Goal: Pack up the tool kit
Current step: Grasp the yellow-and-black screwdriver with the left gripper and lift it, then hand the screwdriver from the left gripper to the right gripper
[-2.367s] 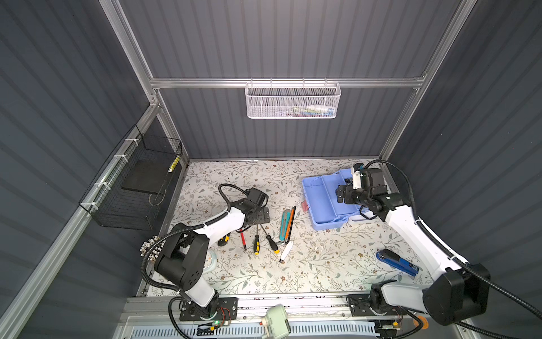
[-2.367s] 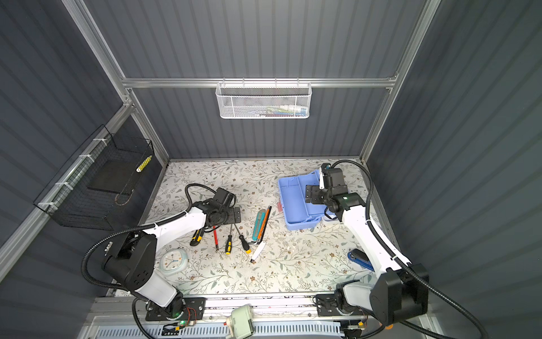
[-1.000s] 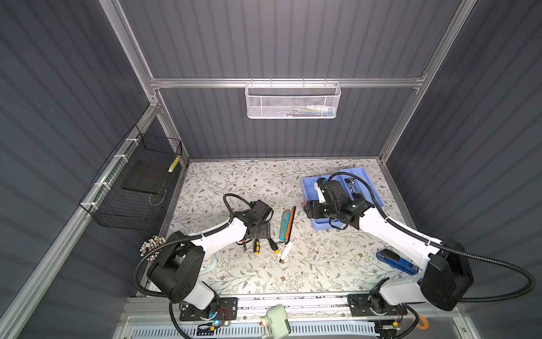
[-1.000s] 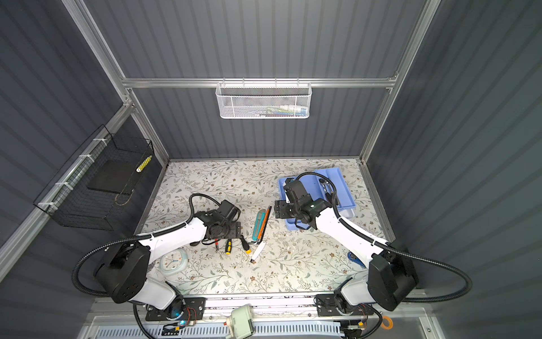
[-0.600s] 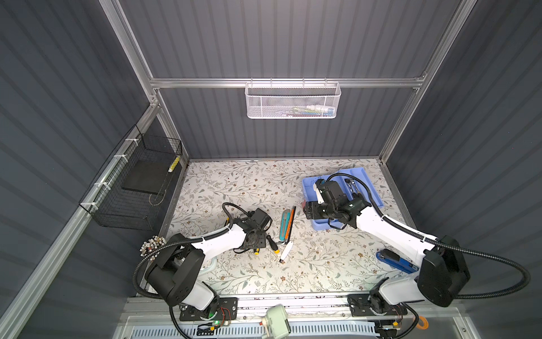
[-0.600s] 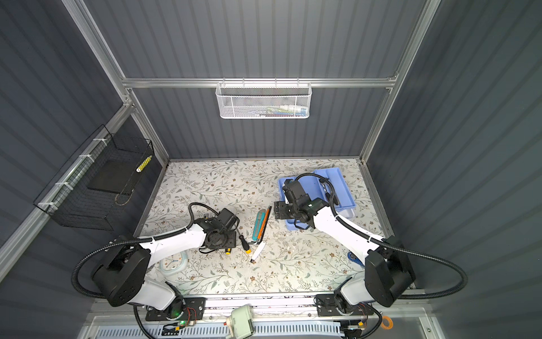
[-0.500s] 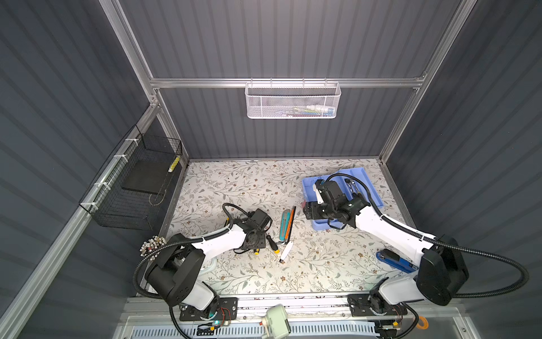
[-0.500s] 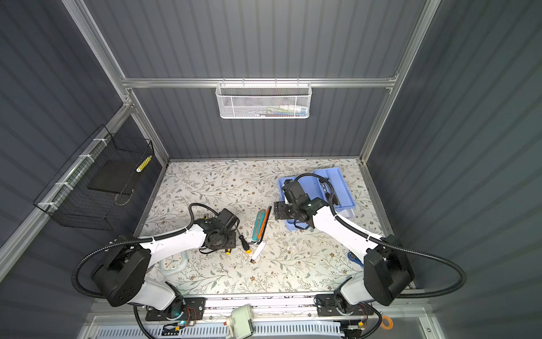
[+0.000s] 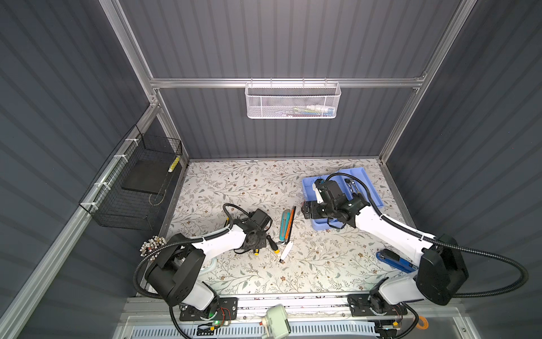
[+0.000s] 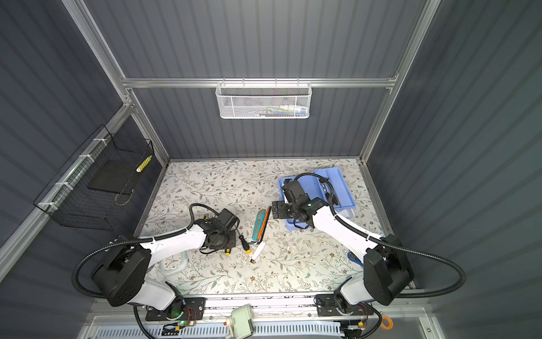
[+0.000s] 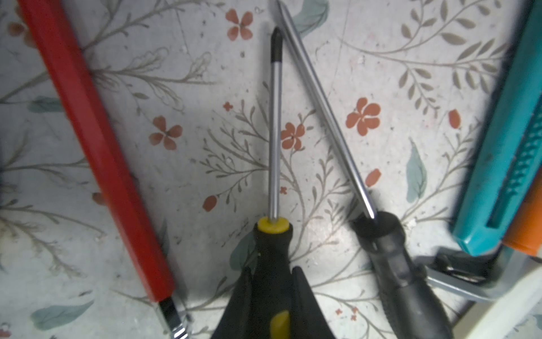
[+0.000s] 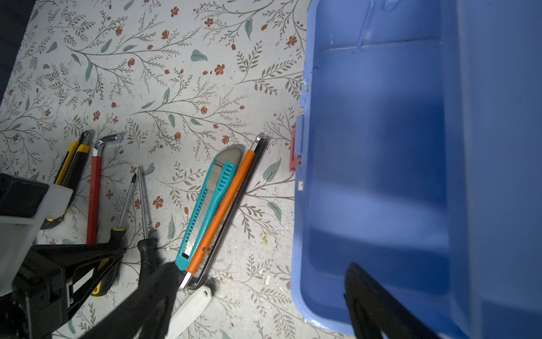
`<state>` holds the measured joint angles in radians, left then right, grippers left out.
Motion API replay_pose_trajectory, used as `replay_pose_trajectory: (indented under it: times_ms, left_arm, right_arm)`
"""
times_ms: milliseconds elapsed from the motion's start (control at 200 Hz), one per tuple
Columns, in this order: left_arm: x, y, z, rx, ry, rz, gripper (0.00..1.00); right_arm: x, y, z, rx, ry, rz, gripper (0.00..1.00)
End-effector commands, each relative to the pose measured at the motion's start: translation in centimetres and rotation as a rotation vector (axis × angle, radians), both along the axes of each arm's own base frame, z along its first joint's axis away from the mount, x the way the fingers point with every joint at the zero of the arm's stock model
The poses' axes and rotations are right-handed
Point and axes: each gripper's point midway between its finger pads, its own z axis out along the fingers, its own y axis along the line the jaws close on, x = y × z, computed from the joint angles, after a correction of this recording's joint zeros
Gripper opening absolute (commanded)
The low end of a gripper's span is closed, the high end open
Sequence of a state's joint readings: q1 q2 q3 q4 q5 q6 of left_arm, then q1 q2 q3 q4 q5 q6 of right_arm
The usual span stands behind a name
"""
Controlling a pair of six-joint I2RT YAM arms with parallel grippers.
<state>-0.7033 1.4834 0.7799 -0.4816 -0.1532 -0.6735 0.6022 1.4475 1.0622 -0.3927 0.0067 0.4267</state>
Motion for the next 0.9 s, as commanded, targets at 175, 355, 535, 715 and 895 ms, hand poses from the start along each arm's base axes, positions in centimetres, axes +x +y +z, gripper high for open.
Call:
replay_pose_trajectory:
  times_ms: [175, 355, 535, 715, 895]
  left_arm:
    - [2.7, -2.6, 7.3, -0.092, -0.152, -0.051, 0.14]
    - [4.2, -6.3, 10.8, -0.247, -0.253, -0.11, 0.14]
    - [4.6, -11.0, 13.4, -0.407, -0.314, -0.221, 0.14]
    - [4.1, -14.0, 14.3, -0.471, -0.331, -0.323, 0.14]
    - [3.9, -14.9, 14.3, -0.523, -0.337, -0.33, 0.14]
  right_arm:
    - [-0.1, 4.1, 0.3, 0.215, 0.049, 0.071, 0.83]
    - [-0.1, 6.5, 0.8, 0.363, 0.088, 0.107, 0.74]
    - [0.2, 8.1, 1.5, 0.462, 0.104, 0.128, 0.69]
    - [0.6, 8.9, 1.7, 0.507, 0.113, 0.126, 0.64]
    - [0.9, 9.3, 1.9, 0.538, 0.12, 0.121, 0.53]
